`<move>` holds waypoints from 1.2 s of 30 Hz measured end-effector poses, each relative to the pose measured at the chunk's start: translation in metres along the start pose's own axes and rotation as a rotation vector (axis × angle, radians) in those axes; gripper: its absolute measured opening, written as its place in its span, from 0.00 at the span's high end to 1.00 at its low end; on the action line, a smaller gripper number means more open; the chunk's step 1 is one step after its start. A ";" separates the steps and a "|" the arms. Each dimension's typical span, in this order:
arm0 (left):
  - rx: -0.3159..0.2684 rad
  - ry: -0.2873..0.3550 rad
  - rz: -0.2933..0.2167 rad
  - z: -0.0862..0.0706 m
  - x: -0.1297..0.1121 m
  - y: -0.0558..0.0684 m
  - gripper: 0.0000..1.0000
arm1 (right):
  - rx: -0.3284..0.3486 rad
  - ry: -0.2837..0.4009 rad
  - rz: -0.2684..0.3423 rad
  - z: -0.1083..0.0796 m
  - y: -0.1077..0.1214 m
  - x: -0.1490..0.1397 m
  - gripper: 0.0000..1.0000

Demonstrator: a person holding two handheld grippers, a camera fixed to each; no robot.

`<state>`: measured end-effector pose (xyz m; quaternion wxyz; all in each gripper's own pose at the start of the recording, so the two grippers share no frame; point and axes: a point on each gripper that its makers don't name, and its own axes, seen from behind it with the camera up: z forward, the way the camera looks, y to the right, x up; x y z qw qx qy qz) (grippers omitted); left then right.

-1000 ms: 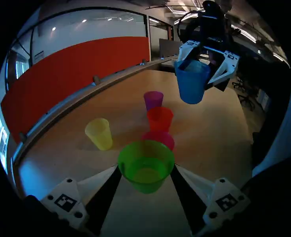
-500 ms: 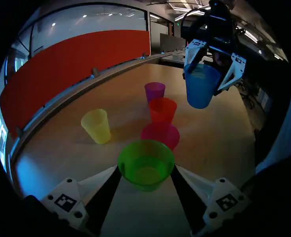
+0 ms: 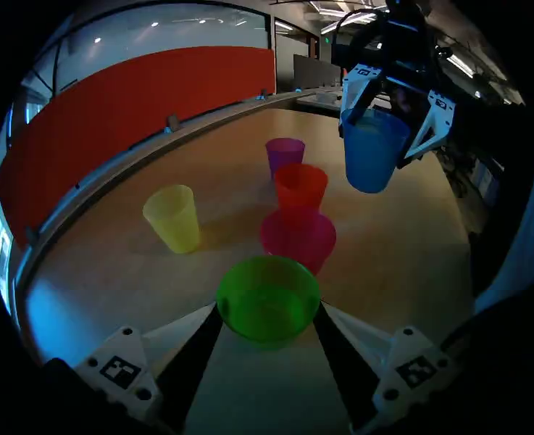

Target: Pour water

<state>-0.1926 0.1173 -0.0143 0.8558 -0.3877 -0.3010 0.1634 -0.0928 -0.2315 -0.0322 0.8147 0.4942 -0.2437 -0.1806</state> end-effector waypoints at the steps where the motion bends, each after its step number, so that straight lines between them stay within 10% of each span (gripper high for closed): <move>1: 0.001 -0.001 -0.002 0.000 -0.001 -0.001 0.14 | 0.001 0.000 0.001 0.000 0.000 0.000 0.10; 36: -0.016 -0.037 -0.027 0.003 -0.024 0.000 0.03 | 0.026 -0.035 -0.012 0.025 -0.011 -0.022 0.09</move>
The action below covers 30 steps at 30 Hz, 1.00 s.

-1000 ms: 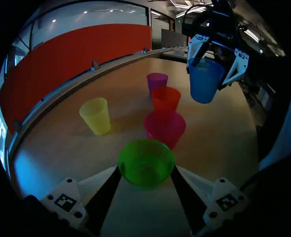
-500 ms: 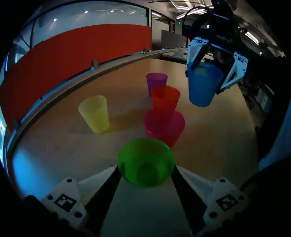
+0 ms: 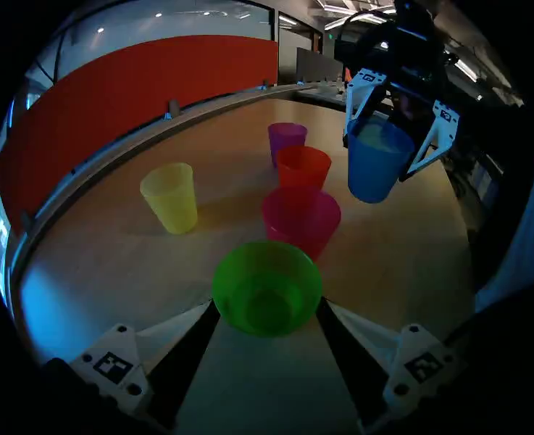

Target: Pour water

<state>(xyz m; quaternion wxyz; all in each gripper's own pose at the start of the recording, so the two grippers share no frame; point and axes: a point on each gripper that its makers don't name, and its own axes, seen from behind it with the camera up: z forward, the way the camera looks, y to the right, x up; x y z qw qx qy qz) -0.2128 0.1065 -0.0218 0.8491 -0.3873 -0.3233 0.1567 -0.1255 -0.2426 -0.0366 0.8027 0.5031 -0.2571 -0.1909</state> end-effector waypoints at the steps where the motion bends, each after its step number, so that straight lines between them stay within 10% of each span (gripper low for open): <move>1: 0.002 -0.003 0.001 0.000 -0.001 -0.001 0.03 | 0.000 0.000 -0.001 0.001 0.000 -0.001 0.09; 30: 0.071 -0.018 0.017 -0.034 -0.009 -0.012 0.03 | 0.037 -0.022 0.029 0.040 -0.012 -0.032 0.09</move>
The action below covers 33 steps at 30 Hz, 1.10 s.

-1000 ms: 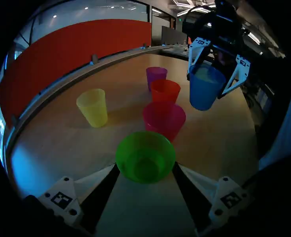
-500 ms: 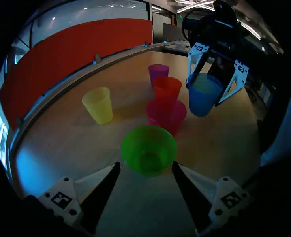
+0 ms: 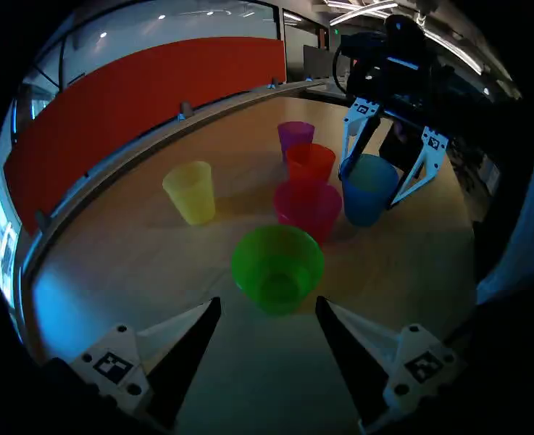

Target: Pour water

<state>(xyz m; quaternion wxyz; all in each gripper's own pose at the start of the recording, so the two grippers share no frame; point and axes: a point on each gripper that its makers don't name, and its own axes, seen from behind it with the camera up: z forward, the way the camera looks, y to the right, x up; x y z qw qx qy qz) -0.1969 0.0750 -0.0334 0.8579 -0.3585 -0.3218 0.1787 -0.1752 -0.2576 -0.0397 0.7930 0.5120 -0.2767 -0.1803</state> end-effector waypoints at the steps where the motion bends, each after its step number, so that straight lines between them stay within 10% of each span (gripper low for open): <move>1: 0.002 -0.001 0.000 0.000 -0.001 0.000 0.03 | 0.001 0.000 0.002 0.001 0.000 -0.001 0.09; 33: -0.010 -0.025 0.016 -0.002 -0.010 0.007 0.03 | 0.001 -0.053 0.020 0.005 -0.009 -0.029 0.02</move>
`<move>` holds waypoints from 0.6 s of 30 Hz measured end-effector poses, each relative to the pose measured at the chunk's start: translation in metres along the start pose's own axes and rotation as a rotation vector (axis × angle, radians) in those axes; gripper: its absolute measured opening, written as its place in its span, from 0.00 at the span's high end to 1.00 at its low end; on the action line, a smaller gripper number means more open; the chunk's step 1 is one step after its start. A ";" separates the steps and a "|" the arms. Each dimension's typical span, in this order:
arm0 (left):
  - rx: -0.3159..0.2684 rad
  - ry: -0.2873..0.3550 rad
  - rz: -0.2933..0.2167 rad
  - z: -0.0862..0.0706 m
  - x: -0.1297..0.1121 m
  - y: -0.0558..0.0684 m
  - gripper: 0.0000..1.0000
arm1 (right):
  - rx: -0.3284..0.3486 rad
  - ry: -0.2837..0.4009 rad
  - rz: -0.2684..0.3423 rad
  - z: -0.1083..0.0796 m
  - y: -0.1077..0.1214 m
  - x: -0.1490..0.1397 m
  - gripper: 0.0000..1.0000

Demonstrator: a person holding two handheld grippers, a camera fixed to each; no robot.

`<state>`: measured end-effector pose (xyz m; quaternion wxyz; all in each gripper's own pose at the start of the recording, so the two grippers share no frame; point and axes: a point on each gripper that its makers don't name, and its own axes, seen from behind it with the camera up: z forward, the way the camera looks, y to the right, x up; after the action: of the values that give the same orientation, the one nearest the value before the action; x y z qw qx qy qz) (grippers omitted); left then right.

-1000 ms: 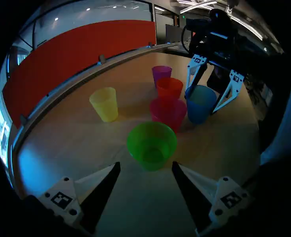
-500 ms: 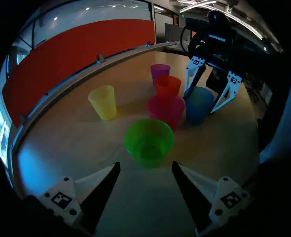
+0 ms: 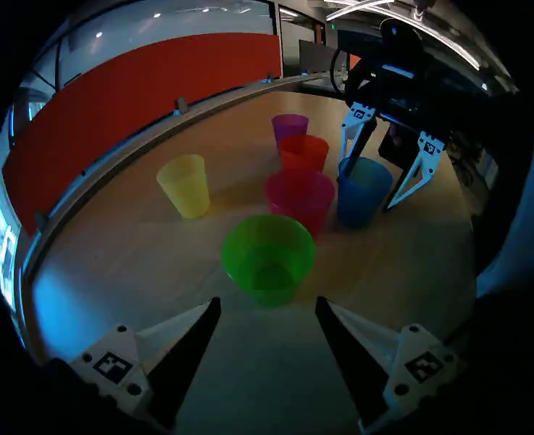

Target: Pour water

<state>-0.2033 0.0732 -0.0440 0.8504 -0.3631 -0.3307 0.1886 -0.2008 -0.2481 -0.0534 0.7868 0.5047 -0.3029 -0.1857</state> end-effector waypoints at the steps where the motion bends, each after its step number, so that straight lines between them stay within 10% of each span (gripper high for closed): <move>1: 0.000 -0.001 0.001 0.000 0.000 0.000 0.03 | 0.001 -0.001 0.001 -0.001 0.000 0.000 0.01; 18: 0.032 -0.013 -0.001 -0.011 -0.007 0.000 0.03 | -0.044 -0.015 0.021 -0.023 0.004 -0.014 0.00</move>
<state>-0.2011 0.0635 -0.0522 0.8541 -0.3479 -0.3335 0.1956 -0.1966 -0.2227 -0.0612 0.7974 0.4826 -0.3099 -0.1879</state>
